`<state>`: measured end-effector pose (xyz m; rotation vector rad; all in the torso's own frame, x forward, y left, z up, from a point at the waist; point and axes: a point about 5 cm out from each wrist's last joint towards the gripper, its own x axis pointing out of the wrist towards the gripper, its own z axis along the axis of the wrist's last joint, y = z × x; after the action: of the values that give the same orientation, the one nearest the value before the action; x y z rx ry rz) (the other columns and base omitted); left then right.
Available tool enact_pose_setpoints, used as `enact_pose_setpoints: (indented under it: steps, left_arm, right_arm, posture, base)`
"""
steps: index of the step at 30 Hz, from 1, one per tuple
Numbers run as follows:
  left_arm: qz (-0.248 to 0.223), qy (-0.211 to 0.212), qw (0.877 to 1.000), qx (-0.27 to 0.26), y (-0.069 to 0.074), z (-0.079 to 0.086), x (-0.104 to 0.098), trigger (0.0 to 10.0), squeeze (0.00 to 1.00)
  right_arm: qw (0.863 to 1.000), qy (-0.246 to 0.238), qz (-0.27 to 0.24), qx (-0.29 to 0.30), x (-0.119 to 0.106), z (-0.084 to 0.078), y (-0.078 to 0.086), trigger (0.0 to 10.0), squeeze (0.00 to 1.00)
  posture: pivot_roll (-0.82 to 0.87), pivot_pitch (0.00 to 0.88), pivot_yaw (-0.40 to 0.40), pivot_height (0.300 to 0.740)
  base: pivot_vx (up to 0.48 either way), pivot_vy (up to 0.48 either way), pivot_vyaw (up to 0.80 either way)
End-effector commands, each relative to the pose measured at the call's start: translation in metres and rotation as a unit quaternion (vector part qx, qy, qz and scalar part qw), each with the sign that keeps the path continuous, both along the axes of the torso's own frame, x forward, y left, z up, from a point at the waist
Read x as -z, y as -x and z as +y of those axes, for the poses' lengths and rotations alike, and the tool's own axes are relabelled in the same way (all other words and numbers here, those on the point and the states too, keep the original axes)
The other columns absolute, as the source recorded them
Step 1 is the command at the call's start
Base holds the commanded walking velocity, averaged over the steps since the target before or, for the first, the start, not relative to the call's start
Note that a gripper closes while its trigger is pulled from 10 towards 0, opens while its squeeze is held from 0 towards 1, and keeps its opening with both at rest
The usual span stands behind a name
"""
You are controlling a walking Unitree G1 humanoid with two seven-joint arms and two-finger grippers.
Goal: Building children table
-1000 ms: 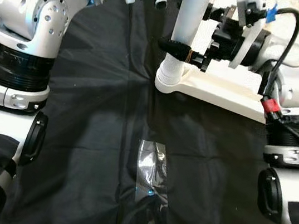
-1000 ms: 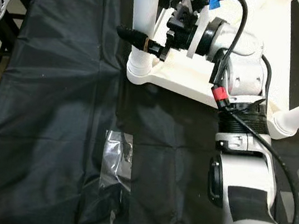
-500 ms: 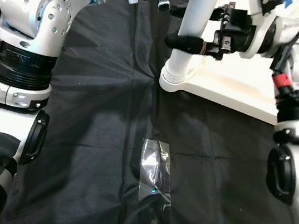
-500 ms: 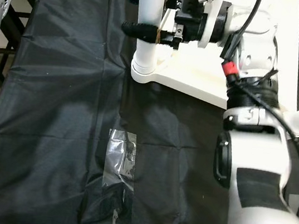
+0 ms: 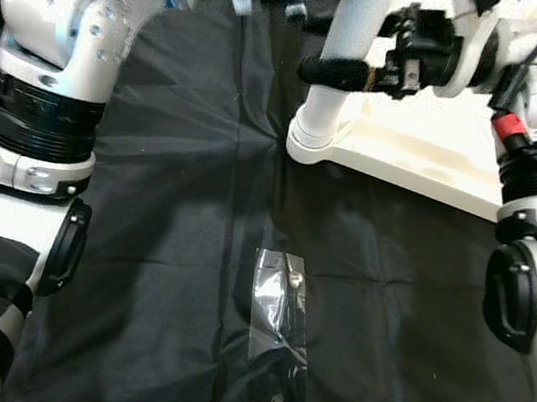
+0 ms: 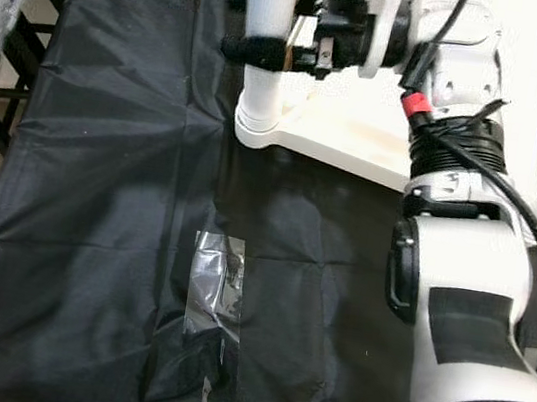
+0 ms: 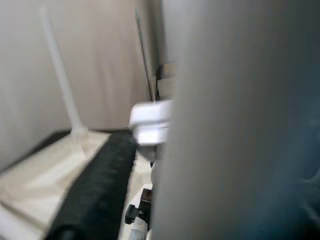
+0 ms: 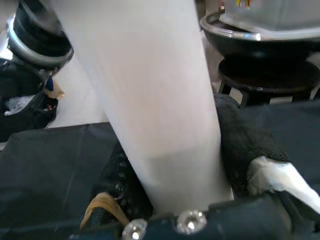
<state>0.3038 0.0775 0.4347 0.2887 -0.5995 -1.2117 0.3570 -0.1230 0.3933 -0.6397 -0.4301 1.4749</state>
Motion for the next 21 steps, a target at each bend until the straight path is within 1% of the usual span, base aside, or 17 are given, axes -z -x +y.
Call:
enact_pose_setpoints:
  steps: [1,2,3,4,5,7,8,11,12,13,15,16,18,19,20,21]
  left_arm:
    - [-0.001,-0.001,1.000,-0.002,0.001,0.001,-0.001,10.0,1.00]
    - [-0.001,-0.001,1.000,-0.002,0.001,0.001,-0.001,10.0,1.00]
    - [0.002,0.012,1.000,-0.010,-0.001,0.004,-0.004,10.0,1.00]
    - [0.002,0.012,1.000,-0.010,-0.001,0.004,-0.004,10.0,1.00]
    - [0.006,0.030,0.999,-0.024,-0.003,0.010,-0.007,10.0,1.00]
    - [0.006,0.030,0.999,-0.024,-0.003,0.010,-0.007,10.0,1.00]
    - [0.007,0.041,0.998,-0.039,-0.004,0.016,-0.009,10.0,1.00]
    - [0.007,0.041,0.998,-0.039,-0.004,0.016,-0.009,10.0,1.00]
    - [0.009,0.048,0.997,-0.053,-0.005,0.023,-0.008,10.0,1.00]
    - [0.013,0.057,0.996,-0.072,-0.007,0.033,-0.005,10.0,1.00]
    - [0.013,0.057,0.996,-0.072,-0.007,0.033,-0.005,10.0,1.00]
    - [0.014,0.064,0.994,-0.086,-0.008,0.042,-0.002,10.0,1.00]
    - [0.014,0.064,0.994,-0.086,-0.008,0.042,-0.002,10.0,1.00]
    - [0.020,0.091,0.989,-0.112,-0.009,0.057,-0.001,10.0,1.00]
    - [0.029,0.128,0.981,-0.142,-0.010,0.073,0.001,10.0,1.00]
    - [0.035,0.152,0.975,-0.161,-0.010,0.083,0.003,10.0,1.00]
  right_arm:
    - [1.000,0.000,-0.015,-0.001,-0.004,0.000,0.001,0.0,0.00]
    - [1.000,0.000,-0.015,-0.001,-0.004,0.000,0.001,0.0,0.00]
    - [1.000,-0.014,-0.008,0.022,0.001,-0.003,-0.002,0.0,0.00]
    - [1.000,-0.014,-0.008,0.022,0.001,-0.003,-0.002,0.0,0.00]
    - [0.997,-0.047,0.011,0.065,0.006,-0.007,-0.009,0.0,0.00]
    - [0.997,-0.047,0.011,0.065,0.006,-0.007,-0.009,0.0,0.00]
    - [0.990,-0.083,0.029,0.108,0.010,-0.012,-0.016,0.0,0.00]
    - [0.990,-0.083,0.029,0.108,0.010,-0.012,-0.016,0.0,0.00]
    - [0.982,-0.117,0.047,0.143,0.015,-0.017,-0.022,0.0,0.00]
    - [0.965,-0.169,0.064,0.190,0.020,-0.026,-0.028,0.0,0.00]
    - [0.965,-0.169,0.064,0.190,0.020,-0.026,-0.028,0.0,0.00]
    - [0.950,-0.206,0.075,0.222,0.024,-0.032,-0.032,0.0,0.00]
    - [0.950,-0.206,0.075,0.222,0.024,-0.032,-0.032,0.0,0.00]
    - [0.926,-0.258,0.074,0.265,0.024,-0.043,-0.035,0.0,0.00]
    - [0.910,-0.276,0.049,0.305,0.024,-0.050,-0.036,0.0,0.00]
    - [0.901,-0.281,0.029,0.328,0.023,-0.054,-0.036,0.0,0.00]
  posture:
    - [0.03,0.339,-0.012,0.740]
    - [0.03,0.339,-0.012,0.740]
    - [0.03,0.339,-0.012,0.740]
    - [0.03,0.339,-0.012,0.740]
    - [0.02,0.331,-0.016,0.740]
    - [0.02,0.331,-0.016,0.740]
    - [0.02,0.331,-0.016,0.740]
    - [0.02,0.331,-0.016,0.740]
    - [0.02,0.331,-0.016,0.740]
    - [0.01,0.324,-0.014,0.740]
    - [0.01,0.324,-0.014,0.740]
    - [0.01,0.324,-0.014,0.740]
    - [0.01,0.324,-0.014,0.740]
    - [0.00,0.309,-0.019,0.740]
    - [-0.01,0.295,-0.022,0.740]
    - [-0.01,0.289,-0.023,0.740]
  base:
    - [0.000,0.000,0.00]
    - [0.000,0.000,0.00]
    - [0.000,0.000,0.00]
    - [0.000,0.000,0.00]
    - [0.000,0.000,0.00]
    - [0.000,0.000,0.00]
    - [0.000,0.000,0.00]
    - [0.000,0.000,0.00]
    - [0.000,0.000,0.00]
    - [0.000,0.000,0.00]
    - [0.000,0.000,0.00]
    - [0.000,0.000,0.00]
    - [0.000,0.000,0.00]
    - [0.000,0.000,0.00]
    - [0.000,0.000,0.00]
    - [0.000,0.000,0.00]
